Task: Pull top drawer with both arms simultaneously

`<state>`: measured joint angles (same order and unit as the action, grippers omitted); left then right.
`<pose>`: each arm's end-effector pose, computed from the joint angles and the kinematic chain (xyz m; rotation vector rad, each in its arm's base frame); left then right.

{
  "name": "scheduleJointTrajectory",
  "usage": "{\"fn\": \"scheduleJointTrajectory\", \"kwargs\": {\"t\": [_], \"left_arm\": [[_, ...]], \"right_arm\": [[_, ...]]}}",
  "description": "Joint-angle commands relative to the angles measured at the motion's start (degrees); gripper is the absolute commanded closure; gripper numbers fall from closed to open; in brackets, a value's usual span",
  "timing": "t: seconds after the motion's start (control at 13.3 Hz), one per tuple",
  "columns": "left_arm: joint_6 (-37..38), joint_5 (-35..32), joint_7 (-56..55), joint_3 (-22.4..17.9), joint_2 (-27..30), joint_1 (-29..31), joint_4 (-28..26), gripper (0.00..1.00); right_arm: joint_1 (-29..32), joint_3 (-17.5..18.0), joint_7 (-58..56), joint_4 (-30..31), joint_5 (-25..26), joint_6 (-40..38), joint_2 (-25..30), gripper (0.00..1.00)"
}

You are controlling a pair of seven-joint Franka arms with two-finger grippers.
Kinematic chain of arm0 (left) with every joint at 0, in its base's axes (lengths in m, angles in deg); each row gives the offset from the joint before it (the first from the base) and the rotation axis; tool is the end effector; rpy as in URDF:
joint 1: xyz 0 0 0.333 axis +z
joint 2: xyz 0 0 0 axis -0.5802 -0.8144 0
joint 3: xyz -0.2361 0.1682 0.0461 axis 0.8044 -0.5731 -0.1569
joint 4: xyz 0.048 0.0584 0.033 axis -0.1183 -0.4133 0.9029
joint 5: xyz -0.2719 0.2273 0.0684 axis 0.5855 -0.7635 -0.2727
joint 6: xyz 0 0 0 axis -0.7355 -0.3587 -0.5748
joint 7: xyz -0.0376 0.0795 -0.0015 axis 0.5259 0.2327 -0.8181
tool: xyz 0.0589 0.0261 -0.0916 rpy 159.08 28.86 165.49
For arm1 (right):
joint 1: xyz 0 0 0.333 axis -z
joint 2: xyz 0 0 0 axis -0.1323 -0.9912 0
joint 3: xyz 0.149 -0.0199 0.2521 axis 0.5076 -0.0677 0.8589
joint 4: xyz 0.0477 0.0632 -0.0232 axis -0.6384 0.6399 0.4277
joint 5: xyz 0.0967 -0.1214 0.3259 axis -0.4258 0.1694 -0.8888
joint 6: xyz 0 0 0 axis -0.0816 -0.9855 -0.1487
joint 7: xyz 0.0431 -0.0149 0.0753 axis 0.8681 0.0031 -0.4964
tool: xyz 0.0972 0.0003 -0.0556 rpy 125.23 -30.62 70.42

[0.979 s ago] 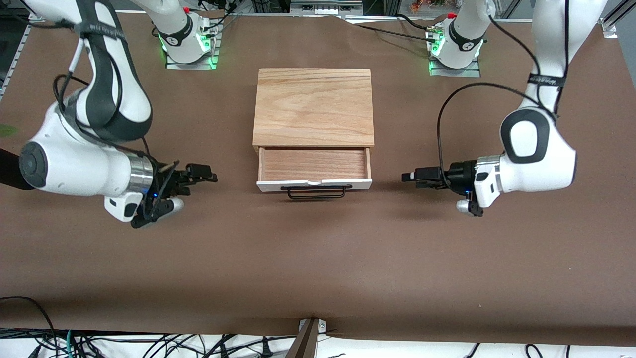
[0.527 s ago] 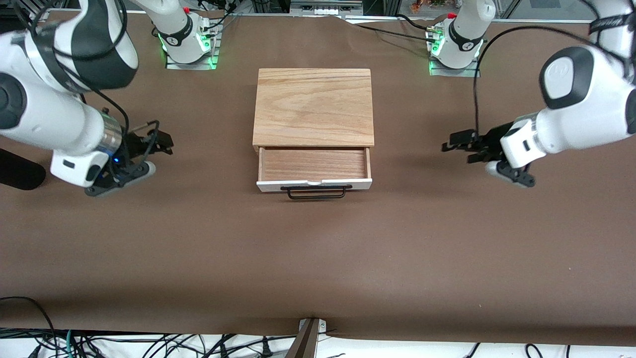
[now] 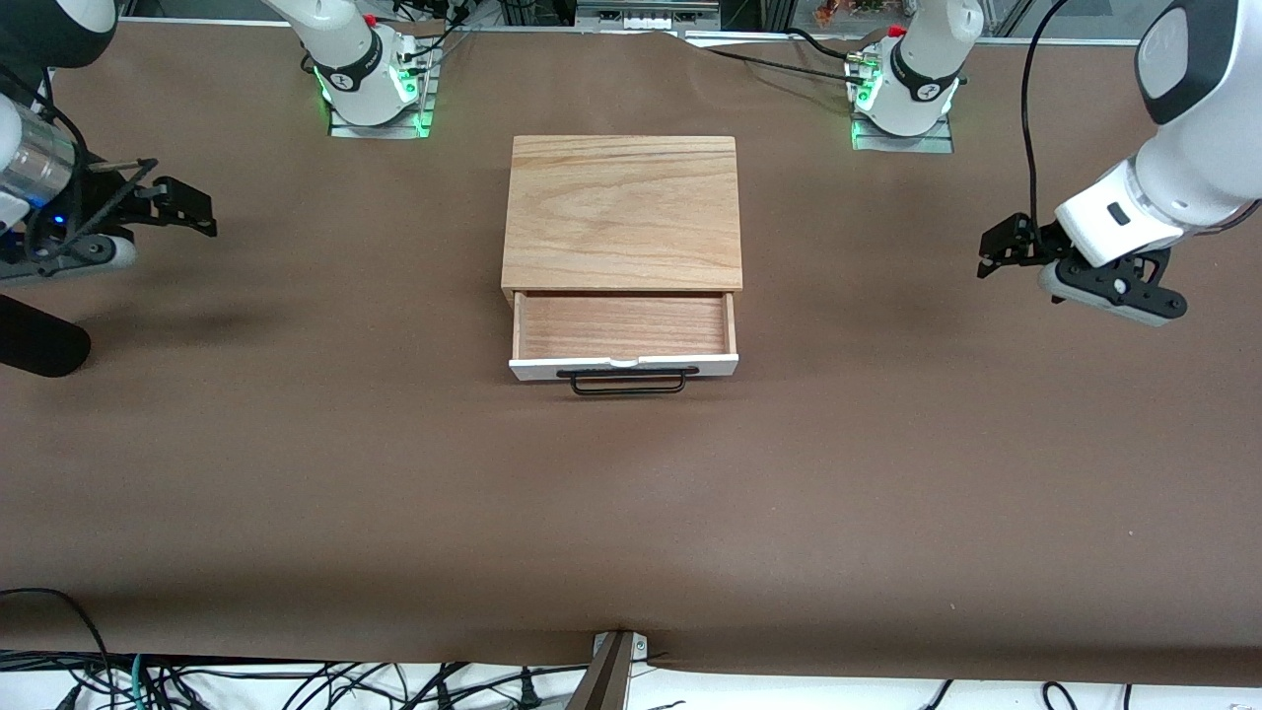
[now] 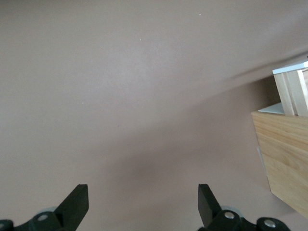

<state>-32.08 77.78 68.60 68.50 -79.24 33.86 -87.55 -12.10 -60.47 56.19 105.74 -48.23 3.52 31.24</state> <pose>0.5160 -0.0433 0.5100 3.0354 -0.4363 -0.0552 0.5106 0.0023 0.5389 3.1025 0.2314 -0.2268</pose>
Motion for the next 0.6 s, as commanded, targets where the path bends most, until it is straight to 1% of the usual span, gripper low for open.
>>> {"fn": "scheduleJointTrajectory", "kwargs": {"t": [0.0, 0.08, 0.3, 0.38, 0.45, 0.53], "left_arm": [[10.2, -3.8, -8.7, 1.1, 1.3, 0.3, 5.1, 0.00], [12.6, -4.6, -11.0, 1.3, 1.3, 0.3, 6.3, 0.00], [14.8, -5.4, -12.2, 1.3, 1.3, 0.5, 7.3, 0.00], [15.3, -6.6, -12.4, 1.3, 1.3, 0.5, 7.9, 0.00], [15.4, -8.2, -12.5, 1.5, 1.3, 0.5, 8.0, 0.00], [15.4, -8.4, -12.6, 1.3, 1.3, 0.5, 8.0, 0.00]], "right_arm": [[0.5, -0.6, 2.0, 3.2, 1.3, 5.4, 1.7, 0.00], [0.6, -0.6, 1.6, 3.0, 1.3, 5.4, 1.8, 0.00], [0.6, -0.6, 1.9, 2.8, 1.0, 4.6, 2.4, 0.00], [0.7, -0.7, 2.0, 2.8, 0.3, 4.6, 2.4, 0.00], [0.8, -0.8, 2.6, 2.8, -1.7, 4.6, 2.3, 0.00], [0.8, -0.9, 2.7, 2.8, -2.6, 4.6, 2.3, 0.00]]}}
